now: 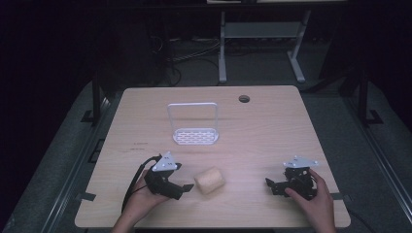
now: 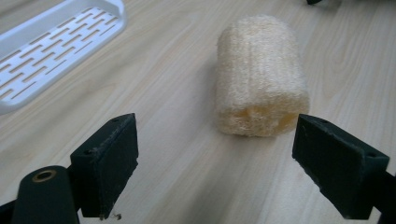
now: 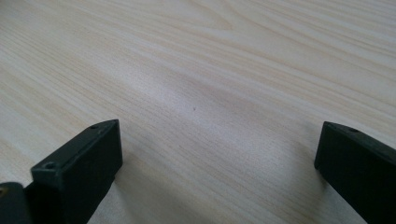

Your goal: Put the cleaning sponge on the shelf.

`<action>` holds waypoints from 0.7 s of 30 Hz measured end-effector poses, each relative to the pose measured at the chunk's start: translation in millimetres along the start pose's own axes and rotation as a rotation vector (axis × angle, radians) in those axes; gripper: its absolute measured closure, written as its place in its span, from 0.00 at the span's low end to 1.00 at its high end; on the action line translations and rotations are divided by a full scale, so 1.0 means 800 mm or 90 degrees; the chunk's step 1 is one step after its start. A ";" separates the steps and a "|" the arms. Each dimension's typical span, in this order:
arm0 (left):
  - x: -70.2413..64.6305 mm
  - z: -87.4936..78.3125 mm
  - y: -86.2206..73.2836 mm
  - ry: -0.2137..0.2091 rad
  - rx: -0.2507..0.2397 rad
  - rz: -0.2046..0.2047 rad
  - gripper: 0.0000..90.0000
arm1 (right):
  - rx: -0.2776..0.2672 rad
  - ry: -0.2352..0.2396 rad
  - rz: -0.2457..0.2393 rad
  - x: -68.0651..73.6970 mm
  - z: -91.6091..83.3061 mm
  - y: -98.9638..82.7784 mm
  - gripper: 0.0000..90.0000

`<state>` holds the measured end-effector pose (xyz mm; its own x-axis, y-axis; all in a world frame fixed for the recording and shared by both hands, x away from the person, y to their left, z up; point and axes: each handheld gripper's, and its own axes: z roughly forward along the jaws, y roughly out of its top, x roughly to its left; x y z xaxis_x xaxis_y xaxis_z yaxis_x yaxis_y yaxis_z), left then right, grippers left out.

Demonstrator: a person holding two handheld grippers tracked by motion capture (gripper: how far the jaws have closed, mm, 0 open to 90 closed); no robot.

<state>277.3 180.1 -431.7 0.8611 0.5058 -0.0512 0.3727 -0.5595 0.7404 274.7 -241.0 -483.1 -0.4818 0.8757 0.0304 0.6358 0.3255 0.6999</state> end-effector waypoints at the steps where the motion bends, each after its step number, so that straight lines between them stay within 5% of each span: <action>1: -0.001 0.001 0.000 -0.001 -0.002 -0.001 0.16 | 0.000 0.000 0.000 0.000 0.000 0.000 0.01; 21: -0.023 0.018 0.013 -0.029 0.010 0.025 0.15 | 0.000 -0.001 -0.002 0.000 0.000 0.000 0.01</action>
<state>270.0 155.3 -432.8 0.8898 0.4533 -0.0535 0.3439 -0.5887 0.7316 274.7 -241.2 -483.2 -0.4827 0.8754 0.0274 0.6348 0.3281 0.6995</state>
